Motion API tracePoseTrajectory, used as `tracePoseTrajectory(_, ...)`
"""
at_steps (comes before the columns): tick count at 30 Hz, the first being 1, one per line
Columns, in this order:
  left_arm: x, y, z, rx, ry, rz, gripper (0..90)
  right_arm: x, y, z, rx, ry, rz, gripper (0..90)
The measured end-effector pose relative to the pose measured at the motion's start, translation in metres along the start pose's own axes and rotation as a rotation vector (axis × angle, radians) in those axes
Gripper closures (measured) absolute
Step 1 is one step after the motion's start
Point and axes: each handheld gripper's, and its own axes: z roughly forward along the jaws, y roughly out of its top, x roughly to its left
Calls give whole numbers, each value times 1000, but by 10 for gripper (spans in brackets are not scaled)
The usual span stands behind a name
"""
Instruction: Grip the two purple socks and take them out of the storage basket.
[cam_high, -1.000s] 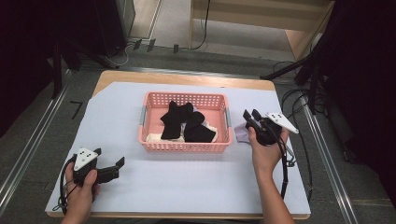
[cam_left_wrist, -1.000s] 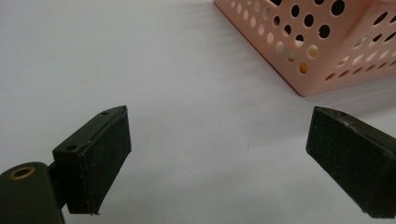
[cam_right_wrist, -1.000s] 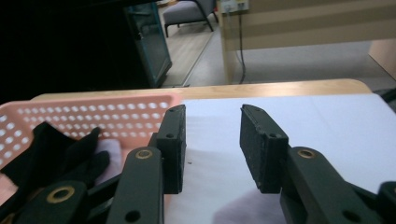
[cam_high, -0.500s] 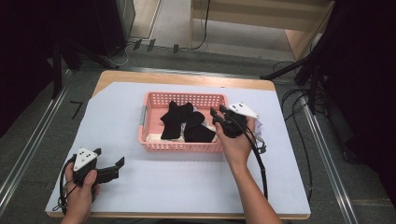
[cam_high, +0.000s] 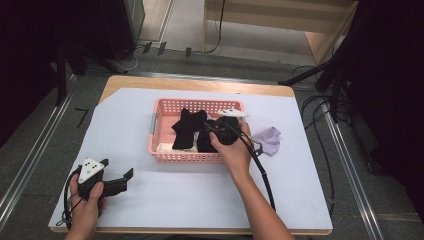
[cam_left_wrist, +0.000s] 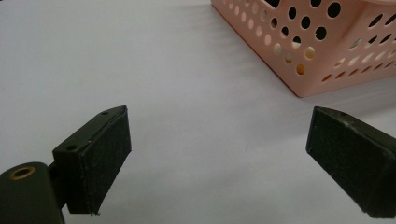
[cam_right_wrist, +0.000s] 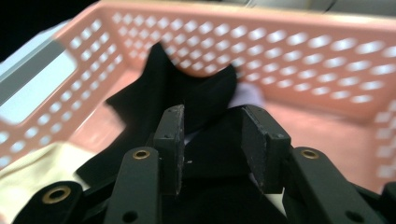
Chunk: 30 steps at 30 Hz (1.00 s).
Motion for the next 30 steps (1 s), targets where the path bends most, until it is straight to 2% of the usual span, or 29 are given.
tracePoseTrajectory(1, 0, 0, 0, 1, 1, 1, 73, 4, -1, 4, 28, 8, -21, 610)
tracePoseTrajectory(2, 0, 0, 0, 1, 1, 1, 73, 15, -2, 11, 88, 11, -75, 610)
tracePoseTrajectory(3, 0, 0, 0, 1, 1, 1, 73, 15, -2, 11, 88, 11, -75, 610)
tracePoseTrajectory(5, 0, 0, 0, 3, 1, 3, 73, 24, -3, 17, 125, 20, -128, 611)
tracePoseTrajectory(7, 0, 0, 0, 3, 1, 3, 73, 31, -3, 20, 120, 34, -145, 631)
tracePoseTrajectory(10, 0, 0, 0, 1, 0, 2, 73, 38, -2, 24, 142, 48, -157, 739)
tracePoseTrajectory(12, 0, 0, 0, 0, -3, 2, 73, 38, -2, 27, 188, 64, -130, 797)
tracePoseTrajectory(14, 0, 0, 0, -1, -4, 2, 73, 35, -2, 30, 255, 63, -95, 805)
tracePoseTrajectory(16, 0, 0, 0, -1, -5, 4, 73, 31, -2, 31, 297, 58, -53, 801)
tracePoseTrajectory(20, 0, 0, -1, 0, -5, 5, 73, 18, -1, 28, 333, 25, 25, 798)
tracePoseTrajectory(23, 0, 0, -1, 0, -4, 5, 73, 6, 0, 24, 333, 11, 71, 787)
tracePoseTrajectory(25, 0, 0, 0, -1, -4, 4, 73, 2, 0, 23, 344, -19, 75, 787)
tracePoseTrajectory(28, 0, 0, 0, -1, -4, 4, 73, 2, 0, 24, 349, -76, 40, 787)
tracePoseTrajectory(30, 0, 0, 0, -1, -4, 4, 72, 3, 1, 22, 325, -61, 28, 759)
